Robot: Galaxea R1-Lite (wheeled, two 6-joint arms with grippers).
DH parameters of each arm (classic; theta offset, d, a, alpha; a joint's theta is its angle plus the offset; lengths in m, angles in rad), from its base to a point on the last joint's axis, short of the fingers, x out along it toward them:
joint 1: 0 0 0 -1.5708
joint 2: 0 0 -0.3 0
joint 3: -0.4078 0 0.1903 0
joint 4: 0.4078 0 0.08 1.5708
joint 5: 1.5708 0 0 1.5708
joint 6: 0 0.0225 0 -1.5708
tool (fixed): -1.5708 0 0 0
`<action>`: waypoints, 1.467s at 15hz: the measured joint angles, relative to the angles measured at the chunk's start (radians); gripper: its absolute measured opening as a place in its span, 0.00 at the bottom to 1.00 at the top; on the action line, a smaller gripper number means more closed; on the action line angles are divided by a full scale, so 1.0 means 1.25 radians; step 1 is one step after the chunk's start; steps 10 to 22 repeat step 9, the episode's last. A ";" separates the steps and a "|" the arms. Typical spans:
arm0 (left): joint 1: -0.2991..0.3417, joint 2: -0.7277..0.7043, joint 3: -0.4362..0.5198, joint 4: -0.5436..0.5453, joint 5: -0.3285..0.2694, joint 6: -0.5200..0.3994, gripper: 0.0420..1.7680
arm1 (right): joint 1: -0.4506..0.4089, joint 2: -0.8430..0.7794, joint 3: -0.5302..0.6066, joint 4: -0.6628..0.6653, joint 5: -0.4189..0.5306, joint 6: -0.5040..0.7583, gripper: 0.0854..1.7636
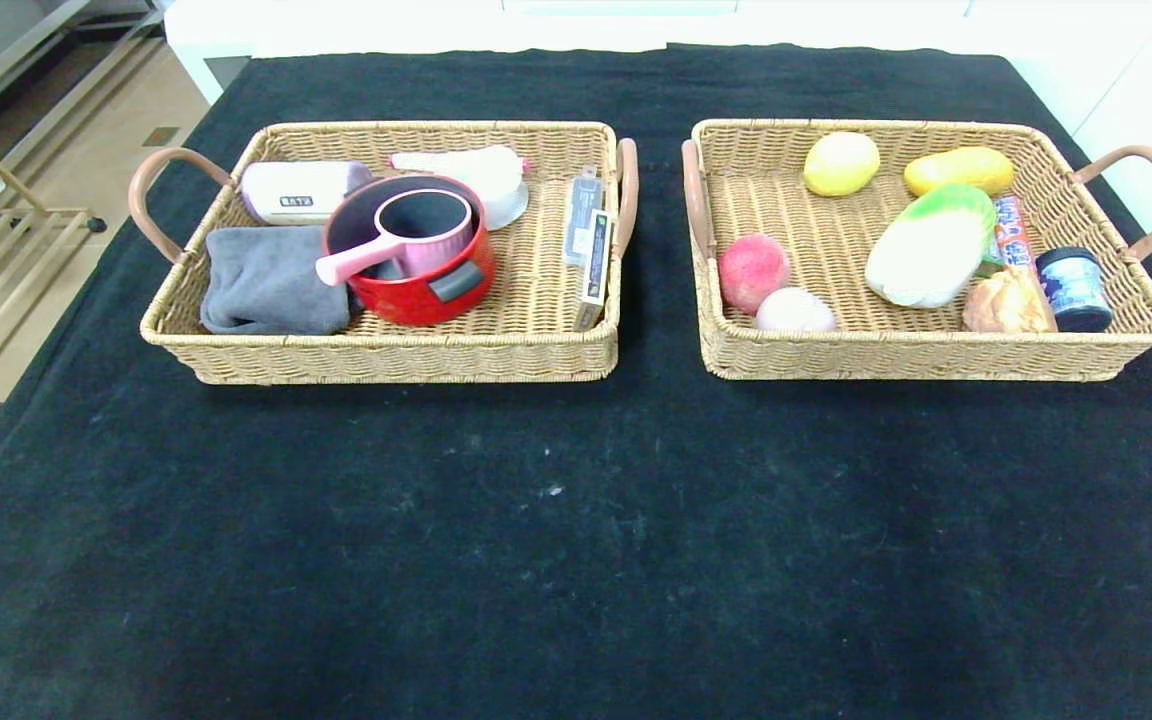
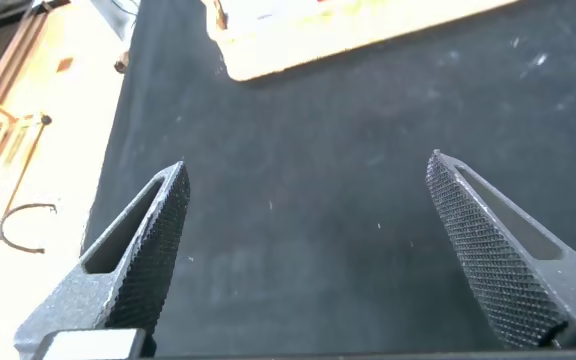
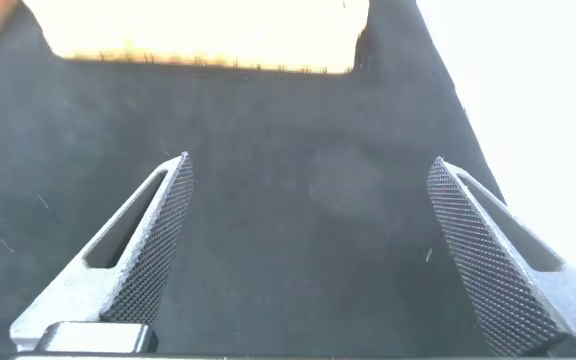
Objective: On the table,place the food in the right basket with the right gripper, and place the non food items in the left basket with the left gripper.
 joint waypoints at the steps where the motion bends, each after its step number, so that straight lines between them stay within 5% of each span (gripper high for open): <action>1: 0.000 -0.005 0.044 -0.027 -0.001 0.002 0.97 | 0.000 -0.002 0.041 -0.011 -0.001 0.000 0.97; 5: 0.000 -0.010 0.147 -0.041 0.001 -0.001 0.97 | 0.000 -0.003 0.136 0.000 0.036 0.039 0.97; 22: 0.000 -0.011 0.159 -0.048 0.002 -0.012 0.97 | 0.000 -0.003 0.146 0.007 0.037 0.043 0.97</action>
